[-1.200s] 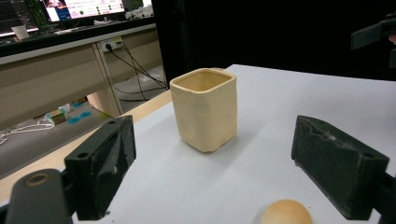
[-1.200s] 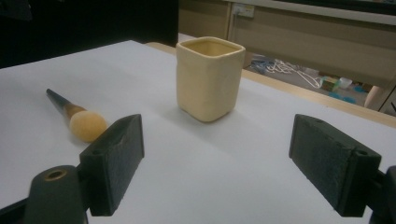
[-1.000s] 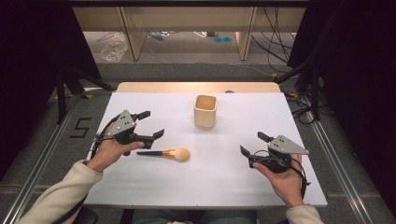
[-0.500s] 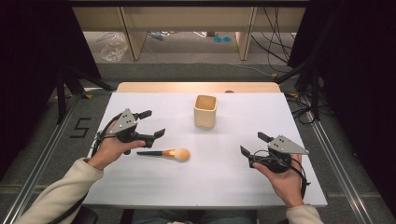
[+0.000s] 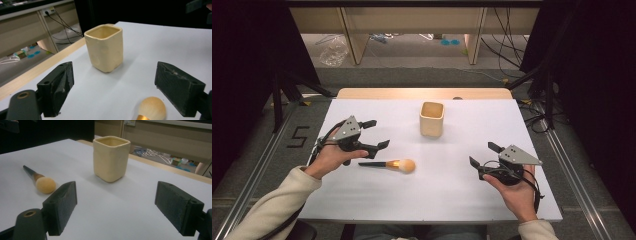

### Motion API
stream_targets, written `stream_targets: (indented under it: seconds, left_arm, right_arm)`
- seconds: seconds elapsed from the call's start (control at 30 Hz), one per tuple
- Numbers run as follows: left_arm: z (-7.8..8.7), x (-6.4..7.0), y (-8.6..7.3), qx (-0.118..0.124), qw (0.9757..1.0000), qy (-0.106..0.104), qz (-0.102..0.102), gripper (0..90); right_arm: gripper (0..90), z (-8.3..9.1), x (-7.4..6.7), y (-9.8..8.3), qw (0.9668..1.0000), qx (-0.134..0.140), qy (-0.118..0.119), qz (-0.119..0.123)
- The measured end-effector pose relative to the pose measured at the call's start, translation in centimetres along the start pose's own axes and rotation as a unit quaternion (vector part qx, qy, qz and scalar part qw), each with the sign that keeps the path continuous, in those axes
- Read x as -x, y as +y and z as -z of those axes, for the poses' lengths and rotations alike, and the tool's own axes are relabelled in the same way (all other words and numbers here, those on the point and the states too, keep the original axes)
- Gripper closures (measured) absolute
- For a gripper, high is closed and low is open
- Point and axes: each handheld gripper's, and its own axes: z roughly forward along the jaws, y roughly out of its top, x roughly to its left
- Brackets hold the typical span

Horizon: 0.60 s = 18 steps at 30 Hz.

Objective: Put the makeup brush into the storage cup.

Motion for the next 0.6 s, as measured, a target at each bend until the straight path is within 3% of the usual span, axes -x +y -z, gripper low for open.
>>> stream_targets:
  seconds: [0.03, 0.23, 0.37, 0.4, 0.43, 0.6]
  left_arm:
    - [0.0, 0.0, 0.0, -0.008, 1.0000, -0.005, -0.002, 15.5]
    - [-0.3, 0.0, -0.1, -0.057, 0.9977, -0.028, -0.023, 15.8]
    - [-0.6, 0.1, -0.1, -0.085, 0.9947, -0.042, -0.041, 15.8]
    - [-0.7, 0.2, -0.2, -0.088, 0.9946, -0.042, -0.037, 15.8]
    - [-0.8, 0.2, -0.2, -0.102, 0.9925, -0.052, -0.043, 15.8]
    - [-1.0, 0.1, -0.2, -0.123, 0.9892, -0.059, -0.055, 15.9]
  right_arm:
    - [19.1, 0.2, 0.0, 0.1, 0.9999, -0.014, -0.002, 0.002]
    - [19.1, 0.1, -0.1, 0.0, 0.9999, -0.013, 0.003, -0.007]
    - [19.3, 0.0, 0.0, 0.0, 1.0000, -0.008, -0.003, 0.001]
    - [19.3, 0.0, 0.0, 0.0, 1.0000, -0.008, -0.003, 0.001]
    - [19.3, 0.0, 0.0, 0.0, 1.0000, -0.009, -0.004, 0.001]
    - [19.3, 0.0, 0.0, 0.0, 0.9999, -0.011, -0.001, 0.001]
